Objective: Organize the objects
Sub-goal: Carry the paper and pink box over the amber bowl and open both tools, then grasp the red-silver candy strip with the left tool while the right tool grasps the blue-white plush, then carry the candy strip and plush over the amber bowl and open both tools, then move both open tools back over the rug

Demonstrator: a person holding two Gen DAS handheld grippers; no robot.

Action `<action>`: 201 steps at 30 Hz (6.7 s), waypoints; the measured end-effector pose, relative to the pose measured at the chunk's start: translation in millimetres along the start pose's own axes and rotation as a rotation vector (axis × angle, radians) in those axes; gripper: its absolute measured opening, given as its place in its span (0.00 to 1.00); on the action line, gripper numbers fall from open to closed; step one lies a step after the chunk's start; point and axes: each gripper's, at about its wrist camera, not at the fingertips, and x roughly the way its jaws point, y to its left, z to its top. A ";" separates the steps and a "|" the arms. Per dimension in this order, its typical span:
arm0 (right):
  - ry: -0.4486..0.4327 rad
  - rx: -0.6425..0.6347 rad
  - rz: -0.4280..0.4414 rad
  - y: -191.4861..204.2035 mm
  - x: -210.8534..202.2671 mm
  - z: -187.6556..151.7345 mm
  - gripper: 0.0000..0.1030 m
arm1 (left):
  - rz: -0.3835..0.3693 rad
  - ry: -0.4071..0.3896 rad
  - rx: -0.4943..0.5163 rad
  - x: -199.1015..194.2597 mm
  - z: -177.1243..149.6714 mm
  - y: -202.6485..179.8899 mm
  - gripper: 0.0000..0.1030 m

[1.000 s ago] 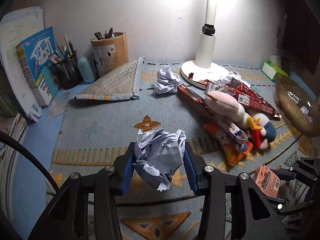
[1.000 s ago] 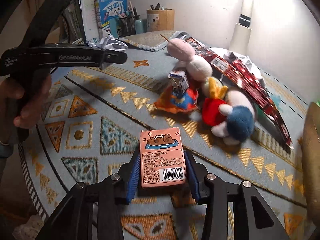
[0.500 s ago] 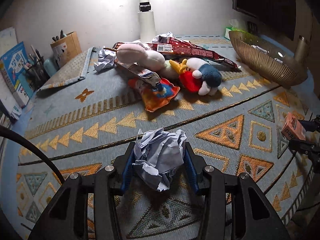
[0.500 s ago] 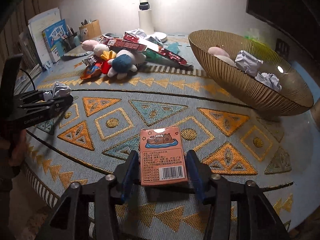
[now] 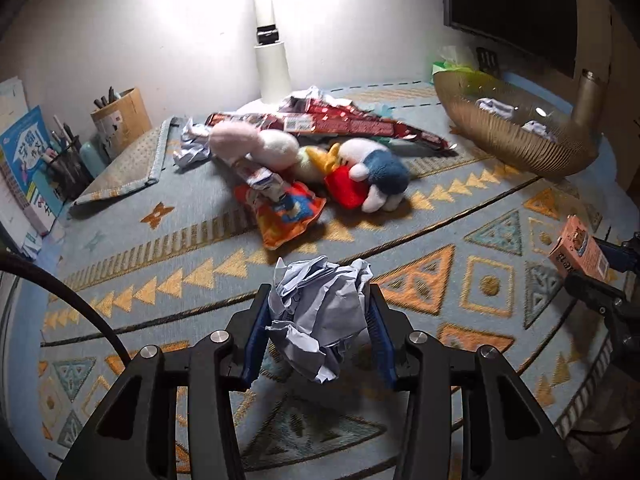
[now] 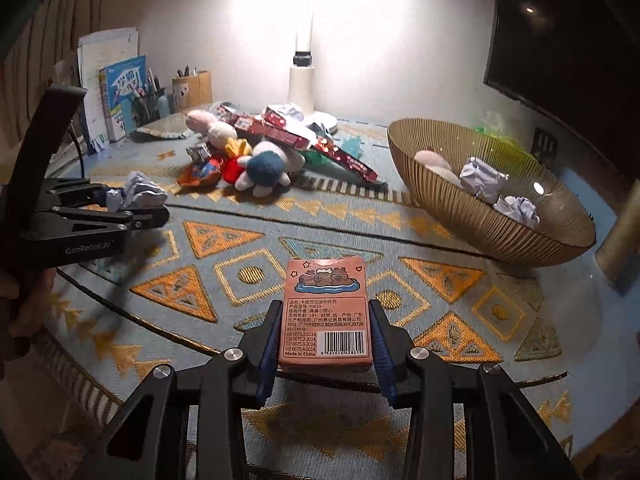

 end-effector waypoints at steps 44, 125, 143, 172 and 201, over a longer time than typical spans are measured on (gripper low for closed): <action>-0.165 0.149 -0.018 -87.9 -8.7 112.6 0.90 | -0.260 -0.366 -0.112 -64.6 107.6 7.3 0.99; 0.194 0.261 0.370 -9.7 80.3 22.5 0.90 | -0.183 0.063 -0.231 32.4 -20.8 69.1 0.96; 0.012 0.196 0.283 -13.5 18.4 48.4 0.48 | -0.146 -0.041 -0.183 -28.8 -7.2 50.6 0.13; -0.100 0.444 -0.111 -224.9 9.1 92.7 0.90 | -0.559 -0.016 -0.237 83.1 163.8 -99.1 0.29; 0.149 0.021 0.056 31.3 128.8 78.6 1.00 | 0.051 0.099 -0.499 37.0 -24.3 140.7 0.59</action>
